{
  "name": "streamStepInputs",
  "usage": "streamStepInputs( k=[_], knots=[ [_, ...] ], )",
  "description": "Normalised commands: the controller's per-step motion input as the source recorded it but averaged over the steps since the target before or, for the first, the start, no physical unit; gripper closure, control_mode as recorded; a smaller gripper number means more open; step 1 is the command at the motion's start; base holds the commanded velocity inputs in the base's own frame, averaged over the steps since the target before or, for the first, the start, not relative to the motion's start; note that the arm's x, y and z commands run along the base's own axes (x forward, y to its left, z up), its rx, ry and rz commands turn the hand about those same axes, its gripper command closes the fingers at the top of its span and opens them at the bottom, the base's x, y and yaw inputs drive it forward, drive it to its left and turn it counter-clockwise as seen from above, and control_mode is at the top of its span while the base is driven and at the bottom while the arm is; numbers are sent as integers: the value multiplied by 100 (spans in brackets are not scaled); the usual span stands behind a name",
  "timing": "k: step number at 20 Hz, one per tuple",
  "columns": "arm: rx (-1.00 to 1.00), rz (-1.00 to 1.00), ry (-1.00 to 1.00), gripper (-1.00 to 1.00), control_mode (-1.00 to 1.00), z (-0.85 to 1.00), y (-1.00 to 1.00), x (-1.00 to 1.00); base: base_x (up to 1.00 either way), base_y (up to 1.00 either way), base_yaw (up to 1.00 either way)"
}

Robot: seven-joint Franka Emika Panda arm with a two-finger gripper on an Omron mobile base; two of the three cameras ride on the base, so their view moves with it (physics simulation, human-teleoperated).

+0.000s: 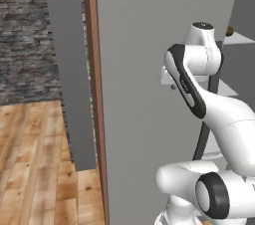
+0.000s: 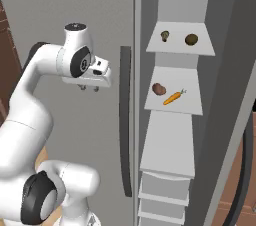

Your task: Take the carrot and potato from the second highest rack and move them to the highest rack where the mushroom and kiwi are located, to maximize freezer space. Close the freezer door after rearranging.

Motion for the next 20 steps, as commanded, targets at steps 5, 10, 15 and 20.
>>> streamStepInputs(
  k=[5, 10, 15, 20],
  knots=[
    [-4, 0, -12, -100, -100, 3, 10, -40, 0, 0, 0],
    [-6, -2, -24, -100, -100, 11, 5, -62, 0, 0, 0],
    [-1, -5, -19, -100, -100, 3, 0, -64, 0, 0, 0],
    [0, -4, -5, -100, 100, 0, 0, -34, -6, 0, -1]
  ],
)
